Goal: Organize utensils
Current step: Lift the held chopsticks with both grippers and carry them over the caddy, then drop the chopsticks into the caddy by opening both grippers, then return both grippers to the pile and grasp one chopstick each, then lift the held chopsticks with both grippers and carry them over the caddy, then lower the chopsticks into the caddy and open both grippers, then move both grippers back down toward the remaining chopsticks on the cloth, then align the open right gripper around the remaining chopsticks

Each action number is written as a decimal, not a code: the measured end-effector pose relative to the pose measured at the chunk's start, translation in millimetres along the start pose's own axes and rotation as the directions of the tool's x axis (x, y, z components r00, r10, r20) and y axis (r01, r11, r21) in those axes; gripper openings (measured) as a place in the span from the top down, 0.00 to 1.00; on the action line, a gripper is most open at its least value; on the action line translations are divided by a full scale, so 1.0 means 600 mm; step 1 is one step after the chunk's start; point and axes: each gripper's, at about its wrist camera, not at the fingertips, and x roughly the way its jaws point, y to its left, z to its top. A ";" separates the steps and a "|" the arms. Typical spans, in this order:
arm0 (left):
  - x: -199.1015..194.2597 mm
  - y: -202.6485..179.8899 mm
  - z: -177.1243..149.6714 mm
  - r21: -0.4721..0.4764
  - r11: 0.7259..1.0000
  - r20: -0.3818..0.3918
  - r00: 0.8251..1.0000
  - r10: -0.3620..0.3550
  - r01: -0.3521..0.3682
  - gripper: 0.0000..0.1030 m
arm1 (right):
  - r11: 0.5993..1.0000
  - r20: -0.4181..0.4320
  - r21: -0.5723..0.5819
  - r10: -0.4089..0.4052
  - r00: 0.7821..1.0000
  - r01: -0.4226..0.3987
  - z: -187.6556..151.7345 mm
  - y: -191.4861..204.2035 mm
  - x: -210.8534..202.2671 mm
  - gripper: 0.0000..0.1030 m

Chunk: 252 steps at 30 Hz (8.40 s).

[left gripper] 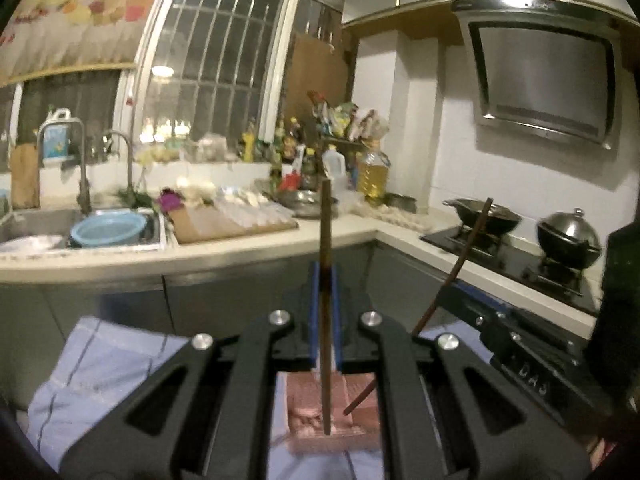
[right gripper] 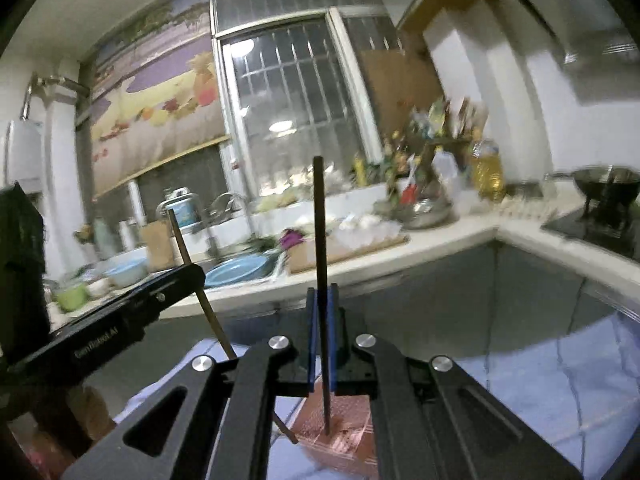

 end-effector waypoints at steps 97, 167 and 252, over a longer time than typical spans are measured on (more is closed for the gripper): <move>0.010 -0.011 -0.465 0.098 0.995 -0.650 0.755 0.085 -0.028 0.80 | 0.997 -0.709 0.044 -0.011 0.705 0.059 -0.411 -0.034 -0.023 0.92; -0.121 0.023 -0.045 -0.047 0.998 -0.024 0.999 -0.036 0.035 0.80 | 0.990 0.052 0.025 0.138 0.989 -0.139 0.006 0.043 -0.142 0.87; -0.130 0.082 -0.496 0.112 0.952 -0.551 0.779 0.298 -0.285 0.58 | 0.990 -0.577 0.088 -0.041 0.816 0.112 -0.476 0.040 -0.185 0.68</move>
